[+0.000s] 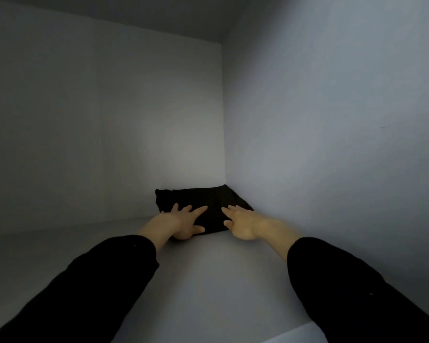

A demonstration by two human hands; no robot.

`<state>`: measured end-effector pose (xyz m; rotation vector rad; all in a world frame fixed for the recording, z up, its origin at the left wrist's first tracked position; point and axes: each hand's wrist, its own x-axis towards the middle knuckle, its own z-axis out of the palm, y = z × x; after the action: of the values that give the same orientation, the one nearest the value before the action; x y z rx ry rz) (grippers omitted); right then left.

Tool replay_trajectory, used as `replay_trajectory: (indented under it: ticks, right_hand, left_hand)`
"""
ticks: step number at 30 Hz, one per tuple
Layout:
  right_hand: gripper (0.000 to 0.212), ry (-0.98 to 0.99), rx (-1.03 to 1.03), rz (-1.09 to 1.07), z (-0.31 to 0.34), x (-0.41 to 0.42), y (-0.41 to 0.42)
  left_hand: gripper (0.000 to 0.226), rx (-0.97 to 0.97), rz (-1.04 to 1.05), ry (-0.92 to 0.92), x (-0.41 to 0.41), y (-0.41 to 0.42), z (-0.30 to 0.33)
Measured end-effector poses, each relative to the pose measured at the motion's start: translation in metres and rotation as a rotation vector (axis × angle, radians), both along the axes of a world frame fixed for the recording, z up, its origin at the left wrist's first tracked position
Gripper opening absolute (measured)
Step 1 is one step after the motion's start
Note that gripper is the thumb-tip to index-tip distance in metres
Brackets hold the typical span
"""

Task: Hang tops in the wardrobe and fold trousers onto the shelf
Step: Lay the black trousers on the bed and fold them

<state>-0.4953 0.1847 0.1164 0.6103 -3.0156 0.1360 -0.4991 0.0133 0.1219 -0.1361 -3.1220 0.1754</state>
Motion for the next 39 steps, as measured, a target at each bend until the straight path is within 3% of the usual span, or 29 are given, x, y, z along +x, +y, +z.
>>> replay_trajectory:
  ticks: [4,8,14,20,26,30,35,39]
  right_hand:
    - [0.053,0.008,-0.083,0.007,0.001,0.008,0.001]
    - [0.051,0.058,-0.154,0.051,0.001,0.032,0.007]
    - [0.045,0.236,-0.375,0.254,0.011,0.115,-0.007]
    - [0.041,0.318,-0.448,0.49,-0.003,0.23,-0.054]
    - [0.036,0.302,-0.573,0.738,-0.039,0.354,-0.093]
    - [0.027,-0.011,-0.811,0.845,-0.113,0.445,-0.111]
    - [0.025,-0.365,-0.429,1.107,-0.237,0.603,-0.15]
    - [0.028,-0.634,-0.153,1.301,-0.29,0.72,-0.173]
  left_hand:
    - [0.065,-0.038,0.016,0.067,0.016,0.003,0.002]
    - [0.059,0.084,-0.023,0.23,0.062,0.006,0.009]
    - [0.047,0.004,0.052,0.521,0.192,-0.003,0.016]
    - [0.047,0.163,0.219,0.561,0.336,-0.006,-0.017]
    - [0.041,0.366,0.428,0.77,0.487,-0.039,-0.074]
    - [0.041,0.407,0.585,0.739,0.592,-0.039,-0.132]
    - [0.032,0.471,0.915,0.626,0.773,-0.029,-0.241]
    - [0.037,0.533,1.206,0.418,0.905,-0.006,-0.321]
